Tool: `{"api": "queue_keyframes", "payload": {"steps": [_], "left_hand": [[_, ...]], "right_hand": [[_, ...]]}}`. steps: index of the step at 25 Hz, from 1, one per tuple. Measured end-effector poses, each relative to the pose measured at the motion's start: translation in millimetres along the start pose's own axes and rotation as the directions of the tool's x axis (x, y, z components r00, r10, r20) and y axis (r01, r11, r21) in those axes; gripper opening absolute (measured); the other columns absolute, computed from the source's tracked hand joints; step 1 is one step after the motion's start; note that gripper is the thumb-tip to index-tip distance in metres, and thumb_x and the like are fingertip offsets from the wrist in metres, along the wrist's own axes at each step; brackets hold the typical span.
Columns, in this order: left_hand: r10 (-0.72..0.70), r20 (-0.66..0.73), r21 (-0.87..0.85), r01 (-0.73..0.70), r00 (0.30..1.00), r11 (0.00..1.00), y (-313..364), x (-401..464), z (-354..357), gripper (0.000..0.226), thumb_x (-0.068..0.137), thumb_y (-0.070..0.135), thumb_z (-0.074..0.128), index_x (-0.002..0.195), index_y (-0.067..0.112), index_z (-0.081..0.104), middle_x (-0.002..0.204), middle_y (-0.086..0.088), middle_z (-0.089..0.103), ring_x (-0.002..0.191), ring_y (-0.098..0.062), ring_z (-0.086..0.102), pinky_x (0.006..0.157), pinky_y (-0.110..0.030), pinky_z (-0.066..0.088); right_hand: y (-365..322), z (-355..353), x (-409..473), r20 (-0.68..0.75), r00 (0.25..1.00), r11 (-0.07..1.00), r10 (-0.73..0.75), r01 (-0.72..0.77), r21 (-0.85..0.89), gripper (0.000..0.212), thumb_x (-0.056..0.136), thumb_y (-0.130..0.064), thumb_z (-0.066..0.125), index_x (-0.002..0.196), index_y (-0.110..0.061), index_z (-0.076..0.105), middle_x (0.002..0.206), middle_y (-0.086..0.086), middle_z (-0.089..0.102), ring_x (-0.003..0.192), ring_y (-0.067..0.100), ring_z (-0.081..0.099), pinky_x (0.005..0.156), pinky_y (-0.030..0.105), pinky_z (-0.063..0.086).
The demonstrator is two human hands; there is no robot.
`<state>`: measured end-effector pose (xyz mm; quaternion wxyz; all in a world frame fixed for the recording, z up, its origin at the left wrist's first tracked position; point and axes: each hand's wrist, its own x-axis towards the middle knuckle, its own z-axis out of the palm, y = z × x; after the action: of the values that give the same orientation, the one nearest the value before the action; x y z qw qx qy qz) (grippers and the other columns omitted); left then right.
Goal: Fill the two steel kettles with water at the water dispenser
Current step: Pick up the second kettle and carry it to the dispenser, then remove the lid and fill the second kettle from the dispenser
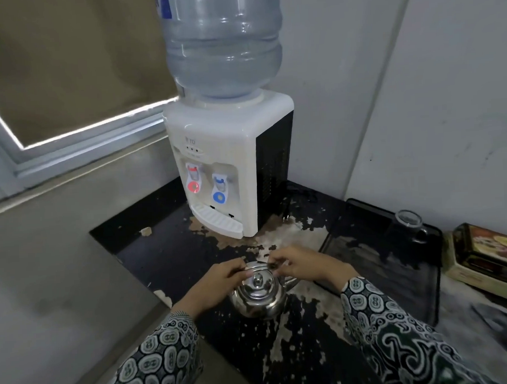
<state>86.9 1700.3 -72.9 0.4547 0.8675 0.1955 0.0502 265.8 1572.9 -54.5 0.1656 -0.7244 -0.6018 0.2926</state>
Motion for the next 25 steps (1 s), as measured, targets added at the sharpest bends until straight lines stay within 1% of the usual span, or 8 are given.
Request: {"api": "queue_keyframes", "payload": {"steps": [4,10,14,16,18,21,23,25], "left_hand": [[0.009,0.001,-0.045,-0.009,1.000,0.999,-12,7,6,0.024,0.091,0.028,0.055,0.076,0.008,0.055,0.068,0.001,0.054,0.061,-0.002,0.045,0.060,-0.015,0.036],[0.004,-0.050,-0.011,-0.005,0.999,1.000,-28,18,2,0.026,0.091,0.027,0.054,0.066,0.031,0.058,0.069,0.006,0.058,0.067,0.002,0.052,0.069,-0.016,0.039],[-0.106,-0.188,-0.096,0.089,0.976,0.991,-32,33,13,0.028,0.093,0.025,0.050,0.068,0.033,0.058,0.075,0.006,0.058,0.074,-0.003,0.054,0.070,-0.015,0.037],[-0.172,-0.272,-0.129,0.141,0.947,0.982,-38,39,23,0.023,0.094,0.025,0.048,0.076,0.028,0.064,0.081,0.001,0.059,0.080,-0.007,0.054,0.069,-0.018,0.035],[-0.232,-0.313,-0.137,0.199,0.921,0.971,-46,44,33,0.022,0.095,0.023,0.048,0.092,0.018,0.069,0.090,-0.003,0.062,0.087,-0.012,0.056,0.074,-0.018,0.033],[-0.360,-0.229,-0.237,0.307,0.904,0.922,-54,45,40,0.027,0.096,0.026,0.046,0.095,0.016,0.072,0.093,0.000,0.066,0.089,-0.012,0.059,0.081,-0.024,0.035],[-0.388,-0.220,-0.319,0.310,0.895,0.896,-53,43,43,0.029,0.097,0.025,0.043,0.107,0.014,0.068,0.103,0.000,0.065,0.100,-0.014,0.057,0.087,-0.026,0.037],[-0.299,-0.352,-0.303,0.195,0.887,0.933,-52,35,50,0.030,0.098,0.019,0.040,0.121,0.015,0.058,0.120,-0.004,0.058,0.113,-0.015,0.050,0.098,-0.028,0.036]], "right_hand": [[9,7,2,-0.014,1.000,1.000,0.007,-0.007,0.020,0.012,0.087,-0.019,0.059,0.092,-0.008,0.057,0.097,0.014,0.062,0.093,0.026,0.058,0.086,0.048,0.047],[20,16,16,-0.020,1.000,0.982,0.009,-0.005,0.188,0.008,0.088,-0.016,0.057,0.086,-0.009,0.055,0.088,0.009,0.056,0.085,0.027,0.053,0.085,0.044,0.046],[28,28,24,-0.133,0.979,0.935,0.152,-0.099,0.340,0.020,0.091,-0.021,0.051,0.106,-0.017,0.063,0.101,0.010,0.060,0.095,0.024,0.057,0.088,0.037,0.046],[29,44,25,-0.205,0.945,0.904,0.253,-0.156,0.397,0.031,0.094,-0.027,0.045,0.122,-0.027,0.058,0.106,0.001,0.051,0.100,0.014,0.051,0.095,0.032,0.043],[30,59,28,-0.256,0.908,0.898,0.331,-0.221,0.380,0.033,0.096,-0.031,0.040,0.126,-0.030,0.054,0.108,0.000,0.048,0.104,0.015,0.051,0.097,0.034,0.042],[22,71,37,-0.363,0.848,0.908,0.387,-0.281,0.311,0.031,0.096,-0.025,0.040,0.122,-0.023,0.058,0.118,0.003,0.051,0.109,0.020,0.051,0.097,0.039,0.042],[15,78,36,-0.502,0.793,0.930,0.345,-0.217,0.297,0.030,0.095,-0.019,0.042,0.121,-0.019,0.056,0.122,0.003,0.050,0.111,0.020,0.050,0.098,0.039,0.042],[6,88,30,-0.581,0.784,0.970,0.220,-0.110,0.218,0.030,0.096,-0.022,0.038,0.121,-0.018,0.054,0.125,0.002,0.051,0.116,0.018,0.046,0.102,0.036,0.038]]}}
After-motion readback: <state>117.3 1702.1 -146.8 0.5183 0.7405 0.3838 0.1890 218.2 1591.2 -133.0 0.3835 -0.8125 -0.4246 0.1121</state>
